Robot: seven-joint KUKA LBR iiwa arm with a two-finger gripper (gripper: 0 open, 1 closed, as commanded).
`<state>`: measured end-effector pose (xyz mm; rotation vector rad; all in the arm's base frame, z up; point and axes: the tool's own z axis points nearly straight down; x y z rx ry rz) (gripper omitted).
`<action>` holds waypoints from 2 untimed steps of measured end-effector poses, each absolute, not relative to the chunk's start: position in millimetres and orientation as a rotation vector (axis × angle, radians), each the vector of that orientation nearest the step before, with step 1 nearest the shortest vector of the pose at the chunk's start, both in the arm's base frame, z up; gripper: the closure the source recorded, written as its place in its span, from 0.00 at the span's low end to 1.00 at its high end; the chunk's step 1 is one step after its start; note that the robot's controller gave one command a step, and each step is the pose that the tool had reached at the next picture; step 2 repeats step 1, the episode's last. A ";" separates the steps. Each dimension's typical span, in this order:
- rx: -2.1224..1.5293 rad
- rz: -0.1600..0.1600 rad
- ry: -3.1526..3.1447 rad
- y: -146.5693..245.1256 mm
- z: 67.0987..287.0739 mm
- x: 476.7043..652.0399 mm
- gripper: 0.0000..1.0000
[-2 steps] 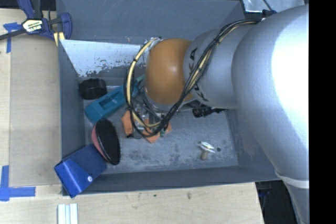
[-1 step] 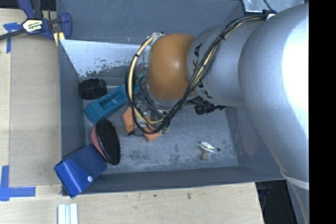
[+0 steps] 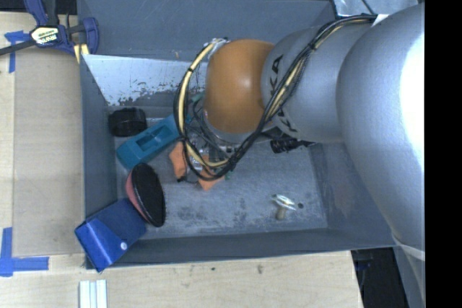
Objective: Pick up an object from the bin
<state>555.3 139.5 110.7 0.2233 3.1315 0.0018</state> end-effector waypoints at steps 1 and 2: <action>0.223 0.003 3.129 139.6 123.4 556.0 1.00; 0.223 0.003 3.129 139.6 123.4 556.0 1.00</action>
Offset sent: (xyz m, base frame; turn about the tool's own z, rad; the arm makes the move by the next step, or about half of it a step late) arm 0.0001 0.0000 0.0037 0.0000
